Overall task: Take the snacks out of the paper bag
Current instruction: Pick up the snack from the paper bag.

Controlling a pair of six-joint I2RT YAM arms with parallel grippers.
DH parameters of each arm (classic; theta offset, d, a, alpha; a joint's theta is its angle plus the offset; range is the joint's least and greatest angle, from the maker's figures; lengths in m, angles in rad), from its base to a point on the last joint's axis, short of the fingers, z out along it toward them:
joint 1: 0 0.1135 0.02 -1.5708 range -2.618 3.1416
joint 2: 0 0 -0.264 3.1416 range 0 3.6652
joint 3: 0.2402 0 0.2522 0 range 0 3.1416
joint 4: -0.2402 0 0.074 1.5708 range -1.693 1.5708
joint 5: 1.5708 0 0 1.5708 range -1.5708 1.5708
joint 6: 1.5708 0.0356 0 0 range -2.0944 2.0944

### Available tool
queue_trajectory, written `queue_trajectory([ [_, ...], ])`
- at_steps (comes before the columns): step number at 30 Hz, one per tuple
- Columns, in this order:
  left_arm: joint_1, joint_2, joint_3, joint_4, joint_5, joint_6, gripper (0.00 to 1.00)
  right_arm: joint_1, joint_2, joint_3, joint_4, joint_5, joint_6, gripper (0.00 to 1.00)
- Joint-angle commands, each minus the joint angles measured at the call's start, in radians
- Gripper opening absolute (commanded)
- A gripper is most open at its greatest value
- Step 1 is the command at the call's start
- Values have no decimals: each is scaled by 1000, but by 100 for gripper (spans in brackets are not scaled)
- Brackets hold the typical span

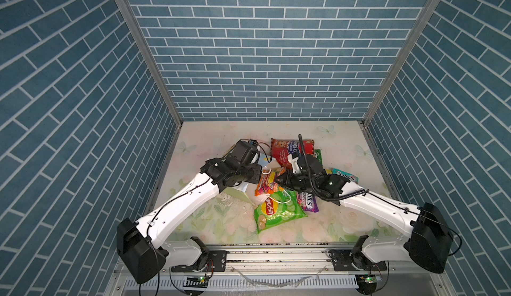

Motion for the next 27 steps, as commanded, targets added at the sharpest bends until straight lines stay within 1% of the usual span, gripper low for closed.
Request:
queue_trajectory([
  [1, 15, -7, 23, -27, 21, 47, 17, -9, -60, 58, -9, -43, -80, 0],
  [5, 32, -12, 26, -27, 39, 66, 17, -14, -114, 60, -45, -46, -107, 0],
  [9, 54, -25, 29, -33, 56, 86, 17, -22, -215, 59, -104, 3, -140, 0],
  [11, 63, -33, 30, -36, 65, 94, 17, -27, -268, 70, -152, 47, -163, 0],
  [14, 76, -48, 32, -36, 86, 117, 17, -35, -335, 114, -272, 135, -210, 0],
  [18, 85, -89, 25, -10, 153, 163, 17, -39, -396, 162, -417, 278, -255, 0],
  [21, 90, -114, 34, -15, 194, 198, 18, -49, -420, 170, -461, 330, -260, 0],
  [24, 101, -140, 34, -20, 226, 226, 18, -58, -424, 164, -473, 348, -255, 0],
  [27, 122, -175, 12, -8, 279, 253, 21, -66, -422, 155, -476, 356, -250, 0],
])
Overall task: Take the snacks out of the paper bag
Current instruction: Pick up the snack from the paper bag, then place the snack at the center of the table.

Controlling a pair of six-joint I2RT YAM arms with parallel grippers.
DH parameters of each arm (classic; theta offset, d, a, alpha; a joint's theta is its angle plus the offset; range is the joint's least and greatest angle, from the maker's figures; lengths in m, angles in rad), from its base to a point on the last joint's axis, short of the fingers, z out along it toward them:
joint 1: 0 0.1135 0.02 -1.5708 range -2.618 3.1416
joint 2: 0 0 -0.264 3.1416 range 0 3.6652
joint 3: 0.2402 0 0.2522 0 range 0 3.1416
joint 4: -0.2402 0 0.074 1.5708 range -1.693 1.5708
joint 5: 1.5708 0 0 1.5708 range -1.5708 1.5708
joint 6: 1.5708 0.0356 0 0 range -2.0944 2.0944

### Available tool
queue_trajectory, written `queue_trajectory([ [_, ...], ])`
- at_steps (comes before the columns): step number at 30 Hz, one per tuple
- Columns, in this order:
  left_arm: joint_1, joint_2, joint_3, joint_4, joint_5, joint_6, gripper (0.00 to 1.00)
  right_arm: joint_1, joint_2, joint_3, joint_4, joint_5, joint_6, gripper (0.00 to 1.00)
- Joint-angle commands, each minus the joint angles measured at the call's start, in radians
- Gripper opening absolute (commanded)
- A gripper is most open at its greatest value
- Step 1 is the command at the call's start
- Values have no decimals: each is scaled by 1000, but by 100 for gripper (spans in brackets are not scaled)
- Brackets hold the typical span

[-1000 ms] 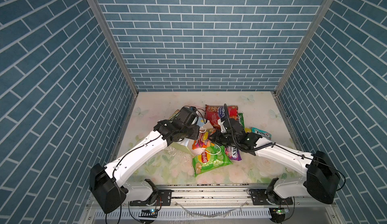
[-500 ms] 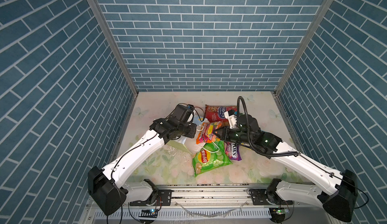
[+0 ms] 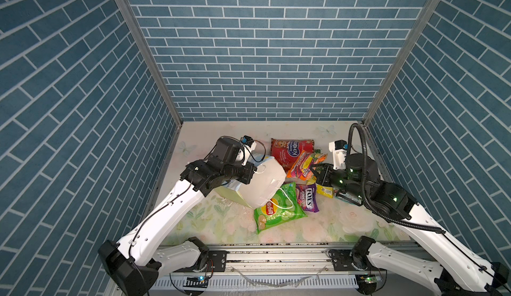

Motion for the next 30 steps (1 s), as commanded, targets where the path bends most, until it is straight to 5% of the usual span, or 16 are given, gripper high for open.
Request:
queue_trajectory([
  [1, 27, -42, -5, 1, 89, 62, 21, -10, -2, 2, -13, 57, -29, 0],
  [14, 110, -92, -145, -39, 443, 50, 25, -82, 93, -22, 42, -28, -33, 0],
  [22, 117, -128, -172, -69, 441, 25, 25, -130, 206, 37, 81, -134, -65, 0],
  [30, 215, -58, -38, -18, 380, -158, 25, -150, 349, 135, 104, -271, -110, 0],
])
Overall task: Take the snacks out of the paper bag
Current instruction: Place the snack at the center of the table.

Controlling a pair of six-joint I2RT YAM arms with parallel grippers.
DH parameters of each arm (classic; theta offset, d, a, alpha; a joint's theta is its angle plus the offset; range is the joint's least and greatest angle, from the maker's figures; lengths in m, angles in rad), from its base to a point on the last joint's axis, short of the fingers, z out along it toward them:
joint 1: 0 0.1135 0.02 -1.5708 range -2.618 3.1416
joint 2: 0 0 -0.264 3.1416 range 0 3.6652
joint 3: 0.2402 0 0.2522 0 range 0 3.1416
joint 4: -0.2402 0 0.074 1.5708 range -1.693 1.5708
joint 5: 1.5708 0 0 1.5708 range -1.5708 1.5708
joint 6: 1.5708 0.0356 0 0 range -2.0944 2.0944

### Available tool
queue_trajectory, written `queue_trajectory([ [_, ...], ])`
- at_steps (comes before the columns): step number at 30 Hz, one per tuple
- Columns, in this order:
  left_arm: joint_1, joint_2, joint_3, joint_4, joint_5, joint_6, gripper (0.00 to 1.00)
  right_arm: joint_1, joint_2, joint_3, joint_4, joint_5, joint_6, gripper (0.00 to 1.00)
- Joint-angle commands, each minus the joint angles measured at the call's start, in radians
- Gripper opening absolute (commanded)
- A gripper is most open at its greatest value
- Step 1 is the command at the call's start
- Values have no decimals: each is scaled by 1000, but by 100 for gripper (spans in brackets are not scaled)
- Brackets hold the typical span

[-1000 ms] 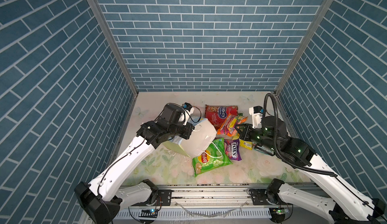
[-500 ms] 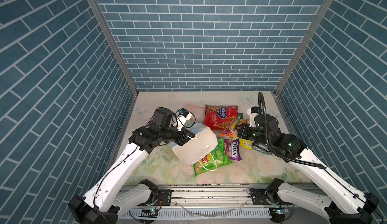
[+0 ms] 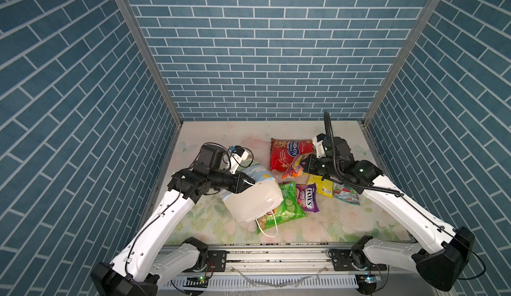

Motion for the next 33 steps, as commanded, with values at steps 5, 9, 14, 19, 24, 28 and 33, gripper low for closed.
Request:
queue_trajectory([
  [5, 92, 98, 175, -6, -62, -139, 25, -11, 93, 91, 76, -121, -75, 0],
  [9, 196, 91, 177, 53, -54, -228, 25, -13, 149, 125, 89, -153, -90, 0],
  [14, 292, 63, 144, 85, -79, -267, 25, -13, 230, 160, 115, -205, -92, 0],
  [19, 326, -4, 66, 147, -146, -311, 25, -13, 312, 193, 136, -258, -90, 0],
  [24, 361, -61, -51, 241, -154, -377, 25, -13, 392, 234, 136, -314, -107, 0],
  [28, 376, -98, -139, 354, -162, -443, 25, -8, 447, 270, 137, -351, -119, 0],
  [33, 382, -105, -193, 504, -177, -533, 25, -5, 509, 319, 135, -368, -140, 0],
])
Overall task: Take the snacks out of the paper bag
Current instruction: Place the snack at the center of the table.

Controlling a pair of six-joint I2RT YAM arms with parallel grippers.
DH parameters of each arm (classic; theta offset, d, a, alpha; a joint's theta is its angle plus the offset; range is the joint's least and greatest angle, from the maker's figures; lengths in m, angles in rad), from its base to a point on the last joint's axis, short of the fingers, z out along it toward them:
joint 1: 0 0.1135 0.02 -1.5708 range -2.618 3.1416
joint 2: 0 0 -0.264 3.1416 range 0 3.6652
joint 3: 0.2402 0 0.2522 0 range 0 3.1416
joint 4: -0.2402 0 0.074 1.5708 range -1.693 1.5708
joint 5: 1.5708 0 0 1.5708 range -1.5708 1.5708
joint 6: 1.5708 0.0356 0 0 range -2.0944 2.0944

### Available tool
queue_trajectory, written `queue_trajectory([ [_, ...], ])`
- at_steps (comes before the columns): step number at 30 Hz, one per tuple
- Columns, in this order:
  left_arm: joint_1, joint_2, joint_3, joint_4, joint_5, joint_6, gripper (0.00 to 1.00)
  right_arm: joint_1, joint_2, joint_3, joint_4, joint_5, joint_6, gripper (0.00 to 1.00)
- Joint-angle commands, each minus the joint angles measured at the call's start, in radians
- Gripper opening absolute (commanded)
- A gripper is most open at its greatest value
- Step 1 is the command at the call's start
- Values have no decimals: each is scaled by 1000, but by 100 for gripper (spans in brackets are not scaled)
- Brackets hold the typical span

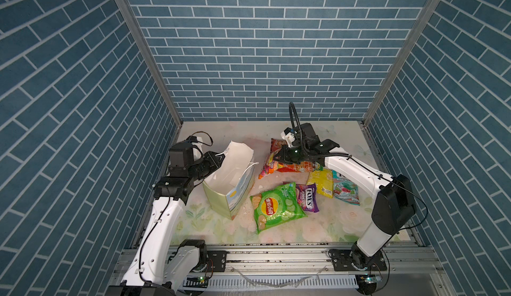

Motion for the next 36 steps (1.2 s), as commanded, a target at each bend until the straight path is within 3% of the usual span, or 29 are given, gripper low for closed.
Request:
queue_trajectory([
  [1, 7, -11, -13, 157, -23, -78, 25, 3, 29, 57, 34, -45, -61, 0],
  [8, 10, -19, -52, 285, -76, -159, 25, 5, 128, 105, 23, -76, -80, 0],
  [12, 11, -46, -62, 288, -136, -158, 26, 5, 158, 115, 5, -67, -96, 0],
  [27, 38, -78, -140, 314, -189, -177, 26, 5, 263, 152, -116, -44, -145, 0],
  [33, 43, -78, -106, 255, -198, -145, 29, 5, 265, 156, -131, -25, -140, 0],
  [36, 43, -70, -78, 208, -194, -120, 35, 5, 257, 161, -136, -9, -140, 8],
])
